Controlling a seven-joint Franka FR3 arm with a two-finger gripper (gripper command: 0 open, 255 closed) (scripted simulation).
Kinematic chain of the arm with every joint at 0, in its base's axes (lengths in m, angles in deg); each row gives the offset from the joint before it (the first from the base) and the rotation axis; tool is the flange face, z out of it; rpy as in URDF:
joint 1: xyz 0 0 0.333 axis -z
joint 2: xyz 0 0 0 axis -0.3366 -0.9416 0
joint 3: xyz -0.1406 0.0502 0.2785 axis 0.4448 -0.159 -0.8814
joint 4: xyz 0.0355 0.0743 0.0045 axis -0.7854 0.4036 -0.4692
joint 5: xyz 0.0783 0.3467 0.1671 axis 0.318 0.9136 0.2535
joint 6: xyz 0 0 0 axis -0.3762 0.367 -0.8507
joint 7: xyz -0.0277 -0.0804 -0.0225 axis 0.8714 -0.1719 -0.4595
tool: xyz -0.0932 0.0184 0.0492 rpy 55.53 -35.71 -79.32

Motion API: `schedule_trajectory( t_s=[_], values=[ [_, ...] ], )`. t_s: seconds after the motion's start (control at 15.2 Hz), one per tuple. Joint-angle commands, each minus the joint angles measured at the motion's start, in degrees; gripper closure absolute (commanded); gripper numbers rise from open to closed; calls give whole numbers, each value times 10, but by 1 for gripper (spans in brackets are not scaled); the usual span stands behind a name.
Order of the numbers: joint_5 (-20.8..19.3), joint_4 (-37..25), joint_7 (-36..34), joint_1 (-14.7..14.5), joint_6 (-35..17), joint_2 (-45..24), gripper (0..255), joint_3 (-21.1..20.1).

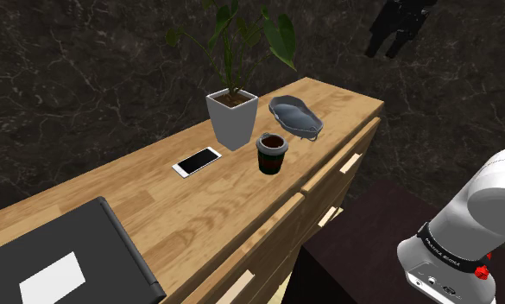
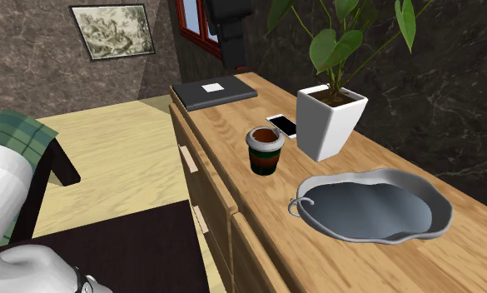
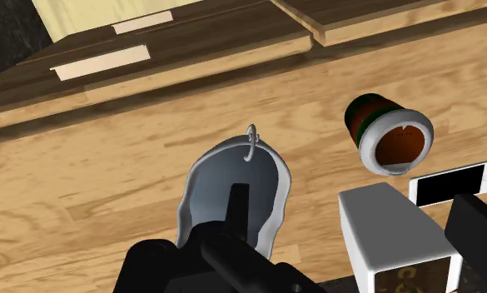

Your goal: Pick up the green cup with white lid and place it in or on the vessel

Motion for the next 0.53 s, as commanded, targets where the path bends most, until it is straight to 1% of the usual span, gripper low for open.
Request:
schedule_trajectory(
  t_s=[0.0,0.46],
  values=[
    [0,0,0,0,0,0,0,0],
    [73,44,-6,-17,-91,-95,0,15]
  ],
)
